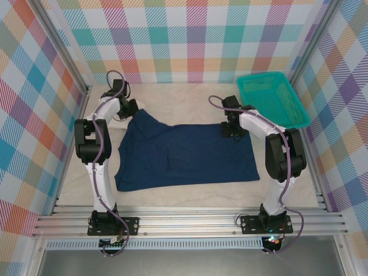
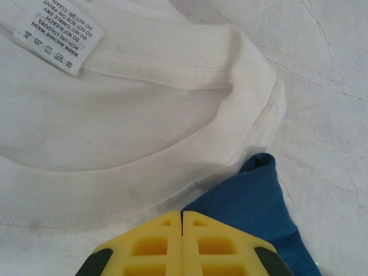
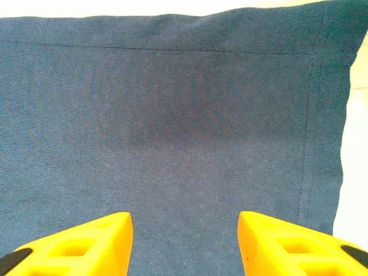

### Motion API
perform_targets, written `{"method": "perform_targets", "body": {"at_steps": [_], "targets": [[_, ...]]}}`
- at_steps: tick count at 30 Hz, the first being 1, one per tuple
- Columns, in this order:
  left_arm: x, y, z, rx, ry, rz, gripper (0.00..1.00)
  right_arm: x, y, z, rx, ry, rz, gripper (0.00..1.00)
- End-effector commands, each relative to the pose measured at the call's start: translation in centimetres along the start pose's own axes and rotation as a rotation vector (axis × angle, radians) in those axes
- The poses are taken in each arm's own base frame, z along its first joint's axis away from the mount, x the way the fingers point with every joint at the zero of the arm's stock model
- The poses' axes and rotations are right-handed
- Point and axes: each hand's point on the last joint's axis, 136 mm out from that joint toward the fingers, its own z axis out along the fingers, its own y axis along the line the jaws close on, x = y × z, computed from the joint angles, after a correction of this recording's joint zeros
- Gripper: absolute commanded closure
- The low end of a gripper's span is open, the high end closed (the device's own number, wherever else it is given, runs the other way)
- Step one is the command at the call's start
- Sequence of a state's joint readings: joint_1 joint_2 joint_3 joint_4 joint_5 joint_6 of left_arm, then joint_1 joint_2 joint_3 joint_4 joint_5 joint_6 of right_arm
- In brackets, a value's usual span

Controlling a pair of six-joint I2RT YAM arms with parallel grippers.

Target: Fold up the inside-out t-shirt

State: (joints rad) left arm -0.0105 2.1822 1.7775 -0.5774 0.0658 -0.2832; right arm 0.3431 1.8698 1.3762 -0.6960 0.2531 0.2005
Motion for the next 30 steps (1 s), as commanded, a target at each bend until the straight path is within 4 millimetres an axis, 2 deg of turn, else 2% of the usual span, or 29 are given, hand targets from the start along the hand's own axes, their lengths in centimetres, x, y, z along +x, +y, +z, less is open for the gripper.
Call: {"method": "perform_targets", "body": {"at_steps": [1, 7, 13, 20, 30], "targets": [[-1.7, -0.7, -3.1, 0.034, -0.048, -0.002, 1.00, -0.4, 0.0, 0.0, -0.003, -0.004, -0.005, 0.49], [-1.9, -1.1, -4.3, 0.053, -0.060, -0.008, 1.00, -1.3, -0.2, 0.2, 0.012, -0.016, -0.012, 0.49], [-1.6, -0.7, -4.5, 0.032, -0.055, -0.006, 1.00, -3.1, -1.0, 0.8, 0.026, -0.040, -0.010, 0.48], [-1.3, -1.1, -4.7, 0.040, -0.044, 0.002, 1.00, -4.3, -1.6, 1.7, 0.050, -0.038, -0.021, 0.47], [-0.7, -1.7, -4.3, 0.056, -0.024, 0.002, 1.00, -5.8, -3.6, 4.4, 0.127, -0.032, -0.044, 0.46]]}}
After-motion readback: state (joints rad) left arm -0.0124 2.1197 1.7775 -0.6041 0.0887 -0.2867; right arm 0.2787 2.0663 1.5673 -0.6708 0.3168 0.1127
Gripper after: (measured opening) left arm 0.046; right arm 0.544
